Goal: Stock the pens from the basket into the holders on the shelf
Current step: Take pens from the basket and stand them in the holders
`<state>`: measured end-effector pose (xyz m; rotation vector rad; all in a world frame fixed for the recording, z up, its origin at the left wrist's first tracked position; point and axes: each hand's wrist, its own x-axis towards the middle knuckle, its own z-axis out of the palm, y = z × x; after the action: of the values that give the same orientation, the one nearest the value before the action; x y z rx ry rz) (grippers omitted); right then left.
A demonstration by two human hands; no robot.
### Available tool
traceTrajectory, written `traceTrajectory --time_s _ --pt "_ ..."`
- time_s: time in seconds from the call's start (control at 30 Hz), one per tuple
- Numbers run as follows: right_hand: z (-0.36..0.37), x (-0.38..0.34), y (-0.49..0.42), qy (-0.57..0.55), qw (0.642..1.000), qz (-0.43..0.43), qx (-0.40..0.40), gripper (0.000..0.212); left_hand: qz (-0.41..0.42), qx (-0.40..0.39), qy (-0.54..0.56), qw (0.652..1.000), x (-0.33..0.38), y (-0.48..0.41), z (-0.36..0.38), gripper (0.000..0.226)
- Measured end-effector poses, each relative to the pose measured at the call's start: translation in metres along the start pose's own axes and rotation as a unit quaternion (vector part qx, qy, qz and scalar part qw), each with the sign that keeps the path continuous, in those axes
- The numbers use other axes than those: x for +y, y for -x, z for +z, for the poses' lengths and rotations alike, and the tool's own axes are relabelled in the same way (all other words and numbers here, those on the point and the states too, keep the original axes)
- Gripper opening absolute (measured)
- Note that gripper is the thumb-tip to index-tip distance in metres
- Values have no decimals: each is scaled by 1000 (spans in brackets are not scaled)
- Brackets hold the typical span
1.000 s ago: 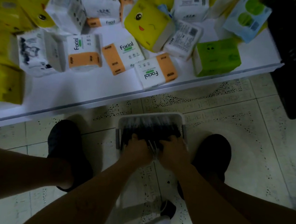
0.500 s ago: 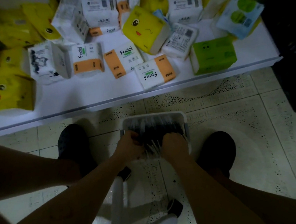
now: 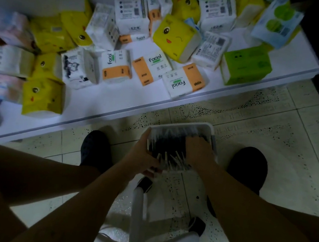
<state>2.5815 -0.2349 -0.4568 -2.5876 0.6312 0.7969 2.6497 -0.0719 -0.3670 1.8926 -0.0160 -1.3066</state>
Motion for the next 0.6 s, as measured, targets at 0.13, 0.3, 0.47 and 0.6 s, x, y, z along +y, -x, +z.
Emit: traceTrajectory --time_s 0.13,0.3,0.47,0.6 --pt "-13 -3 -17 -17 994 44 -94 30 -10 -9 0 1000 -1 -5 -2 84" --pt "-21 5 -14 -89 986 93 -103 33 -8 21 -5 1000 1 -21 2 62" --pt "-21 17 12 -161 969 133 -133 31 9 33 -27 999 3 -18 9 47" --pt "-23 19 42 -189 970 128 -79 22 73 56 -11 996 8 -2 15 36"
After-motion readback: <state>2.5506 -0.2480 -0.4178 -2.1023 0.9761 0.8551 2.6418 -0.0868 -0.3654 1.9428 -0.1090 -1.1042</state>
